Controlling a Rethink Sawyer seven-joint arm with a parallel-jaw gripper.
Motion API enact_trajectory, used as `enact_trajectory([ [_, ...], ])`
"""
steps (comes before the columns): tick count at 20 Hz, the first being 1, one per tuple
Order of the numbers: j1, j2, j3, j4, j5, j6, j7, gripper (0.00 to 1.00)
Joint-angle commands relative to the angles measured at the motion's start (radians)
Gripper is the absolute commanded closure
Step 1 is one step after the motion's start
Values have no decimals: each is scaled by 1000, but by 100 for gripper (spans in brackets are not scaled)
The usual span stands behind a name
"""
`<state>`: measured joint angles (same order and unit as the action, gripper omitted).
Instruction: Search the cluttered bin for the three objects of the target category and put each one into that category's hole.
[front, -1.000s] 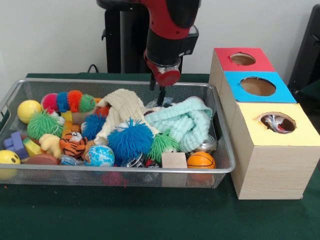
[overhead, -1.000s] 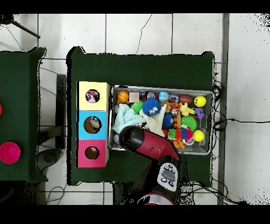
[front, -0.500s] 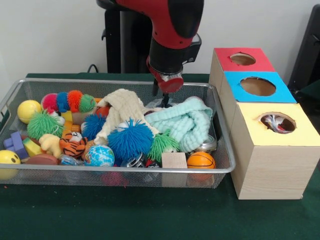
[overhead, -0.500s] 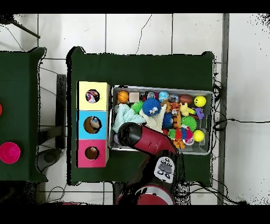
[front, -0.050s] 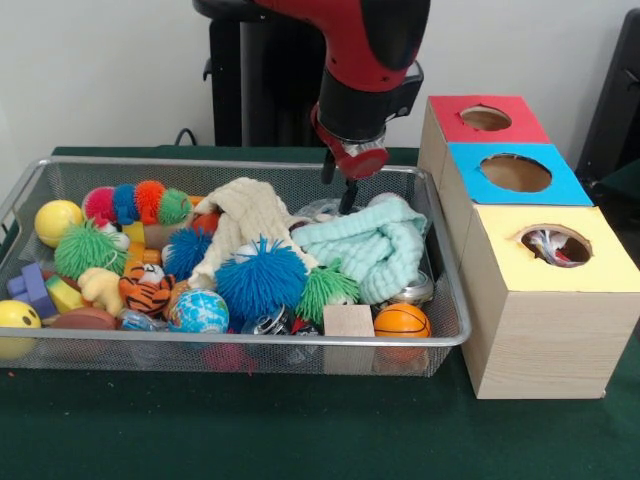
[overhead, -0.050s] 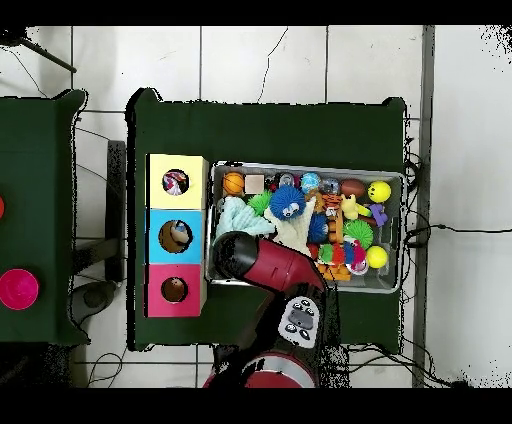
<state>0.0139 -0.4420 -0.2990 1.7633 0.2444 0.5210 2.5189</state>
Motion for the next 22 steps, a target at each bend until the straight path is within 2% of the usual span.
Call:
enact_trajectory([
  [1, -36, 94, 113, -77, 19, -24, 78, 0],
  [5, -42, 187, 124, -122, 7, -100, 66, 0],
  [13, -83, 259, 138, -158, -15, -192, 39, 0],
  [15, -78, 263, 132, -162, -24, -205, 37, 0],
  [16, -51, 272, 102, -181, -42, -202, 34, 0],
  [17, -45, 274, 98, -187, -40, -183, 38, 100],
  [22, -52, 269, 103, -205, -41, -117, 22, 100],
])
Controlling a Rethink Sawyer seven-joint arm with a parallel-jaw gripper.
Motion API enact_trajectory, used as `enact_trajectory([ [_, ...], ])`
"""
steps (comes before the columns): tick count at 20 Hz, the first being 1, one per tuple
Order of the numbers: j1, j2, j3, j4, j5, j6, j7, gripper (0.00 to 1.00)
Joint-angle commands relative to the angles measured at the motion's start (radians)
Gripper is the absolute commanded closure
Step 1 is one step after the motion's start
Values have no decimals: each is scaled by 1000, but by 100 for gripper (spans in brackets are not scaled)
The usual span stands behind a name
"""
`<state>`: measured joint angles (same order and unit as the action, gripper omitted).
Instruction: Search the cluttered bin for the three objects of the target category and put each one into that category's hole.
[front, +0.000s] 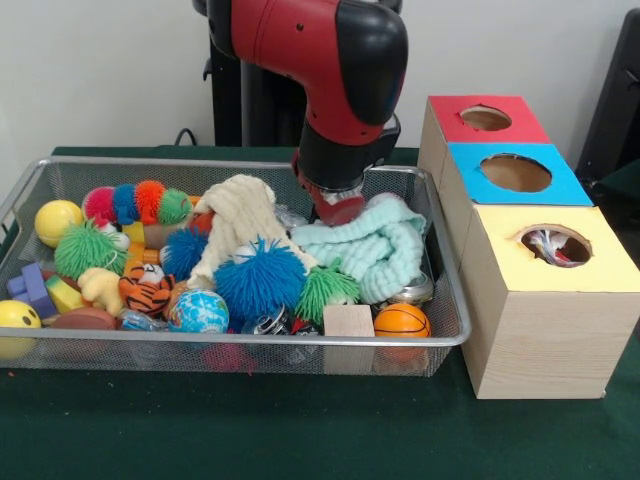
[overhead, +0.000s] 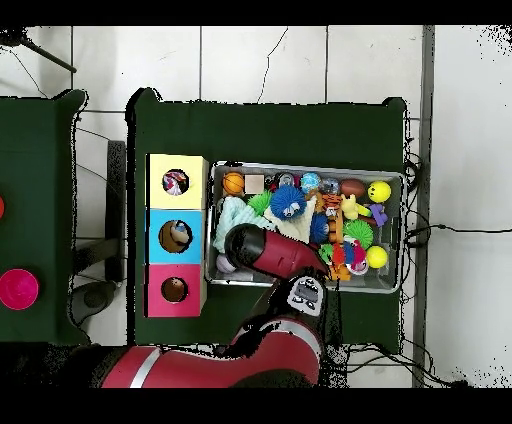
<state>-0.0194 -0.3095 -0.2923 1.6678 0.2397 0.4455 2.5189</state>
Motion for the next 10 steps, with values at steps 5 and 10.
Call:
enact_trajectory([
  [5, -25, 132, 99, -117, -41, -49, 13, 100],
  [10, -3, 102, 68, -129, -28, 10, 41, 100],
])
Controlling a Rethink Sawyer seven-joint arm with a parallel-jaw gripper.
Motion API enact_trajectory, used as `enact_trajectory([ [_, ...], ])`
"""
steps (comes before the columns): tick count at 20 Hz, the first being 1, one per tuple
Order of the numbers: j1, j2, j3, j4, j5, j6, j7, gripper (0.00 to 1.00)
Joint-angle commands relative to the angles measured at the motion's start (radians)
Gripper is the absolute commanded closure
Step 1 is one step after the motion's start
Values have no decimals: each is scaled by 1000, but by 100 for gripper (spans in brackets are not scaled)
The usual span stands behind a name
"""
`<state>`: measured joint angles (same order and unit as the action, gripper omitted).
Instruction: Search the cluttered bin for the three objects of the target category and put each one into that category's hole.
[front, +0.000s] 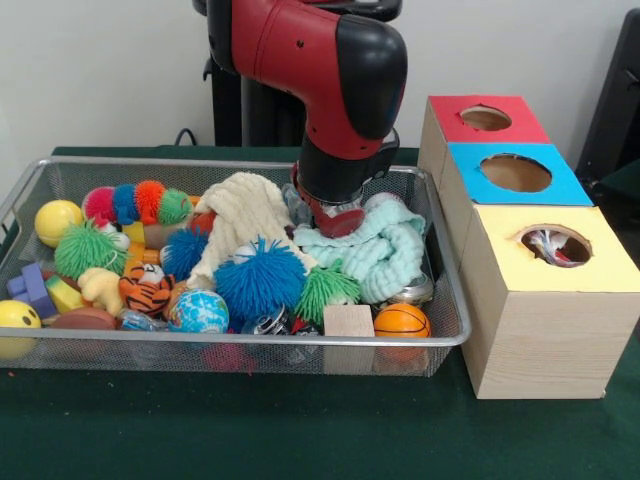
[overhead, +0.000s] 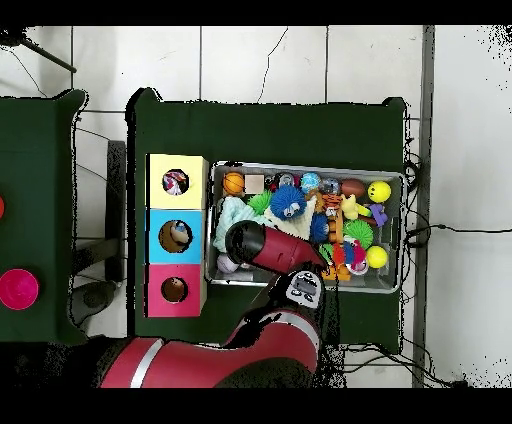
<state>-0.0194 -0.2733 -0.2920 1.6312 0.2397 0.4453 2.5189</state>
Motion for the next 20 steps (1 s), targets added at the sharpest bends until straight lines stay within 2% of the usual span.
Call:
enact_trajectory([
  [1, 0, 56, 58, -100, -30, 41, 38, 100],
  [7, 3, -35, -4, -160, -66, 222, 1, 100],
  [11, -13, -65, -16, -199, -69, 302, 13, 100],
  [15, -39, -99, 0, -223, -72, 381, 7, 100],
  [20, -40, -145, 4, -240, -67, 474, 19, 100],
])
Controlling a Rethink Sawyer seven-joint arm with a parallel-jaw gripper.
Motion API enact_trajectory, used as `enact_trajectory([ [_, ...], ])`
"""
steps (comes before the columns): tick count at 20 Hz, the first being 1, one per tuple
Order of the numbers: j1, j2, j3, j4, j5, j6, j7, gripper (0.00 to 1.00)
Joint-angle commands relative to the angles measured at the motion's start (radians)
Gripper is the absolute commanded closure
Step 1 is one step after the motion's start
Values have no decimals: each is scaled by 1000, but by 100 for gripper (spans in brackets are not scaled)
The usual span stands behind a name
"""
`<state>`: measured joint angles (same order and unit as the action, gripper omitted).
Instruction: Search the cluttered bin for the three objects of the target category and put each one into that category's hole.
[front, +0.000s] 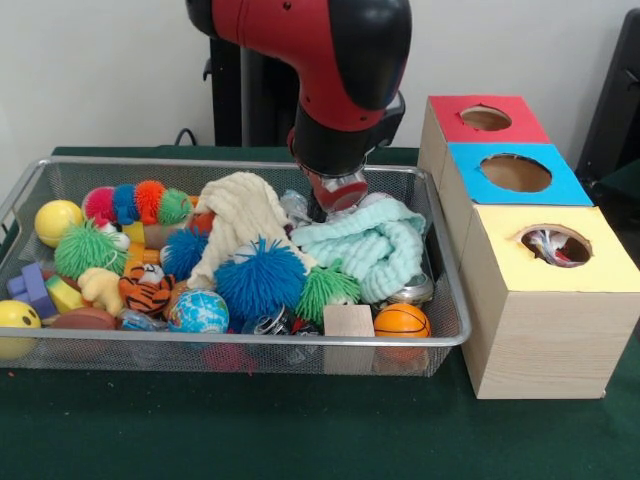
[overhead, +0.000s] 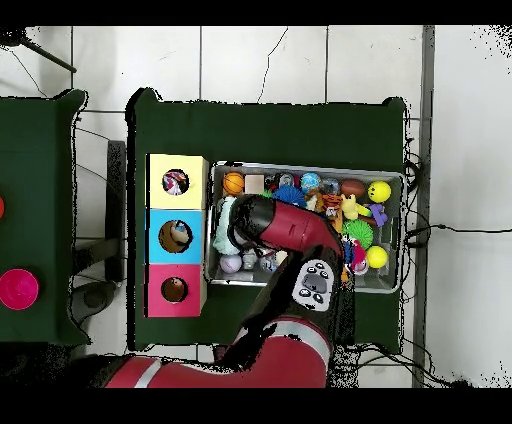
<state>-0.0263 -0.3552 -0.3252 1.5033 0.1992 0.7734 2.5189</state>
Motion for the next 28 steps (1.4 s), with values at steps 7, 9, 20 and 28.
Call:
enact_trajectory([
  [7, -20, -63, 33, -121, -41, 140, 36, 100],
  [9, -20, -47, 38, -109, -44, 96, 41, 100],
  [20, -6, -2, 52, -39, -60, -74, 58, 100],
  [28, -4, -8, 59, 40, -62, -217, 56, 0],
])
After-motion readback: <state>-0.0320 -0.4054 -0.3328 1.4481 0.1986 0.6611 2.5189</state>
